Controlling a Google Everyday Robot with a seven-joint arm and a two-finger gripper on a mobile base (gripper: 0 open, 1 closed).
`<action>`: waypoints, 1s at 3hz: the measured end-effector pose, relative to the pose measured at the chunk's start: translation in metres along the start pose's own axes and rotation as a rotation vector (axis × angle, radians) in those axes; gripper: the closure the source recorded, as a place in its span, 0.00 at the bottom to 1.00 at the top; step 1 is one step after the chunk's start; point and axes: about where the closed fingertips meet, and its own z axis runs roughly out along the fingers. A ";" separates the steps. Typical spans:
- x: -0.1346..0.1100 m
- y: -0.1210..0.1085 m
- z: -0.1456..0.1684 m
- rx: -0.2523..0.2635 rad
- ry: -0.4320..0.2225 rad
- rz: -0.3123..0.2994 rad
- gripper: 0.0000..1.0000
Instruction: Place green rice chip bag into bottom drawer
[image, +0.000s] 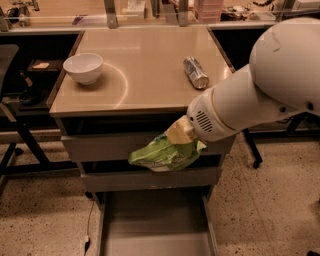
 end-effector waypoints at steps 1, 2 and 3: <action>-0.001 0.000 0.000 0.000 -0.002 -0.001 1.00; 0.014 0.001 0.013 -0.033 -0.001 0.029 1.00; 0.051 0.000 0.054 -0.118 -0.004 0.095 1.00</action>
Offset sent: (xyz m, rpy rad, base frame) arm -0.0127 0.0000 -0.0483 0.0824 0.0791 -0.0133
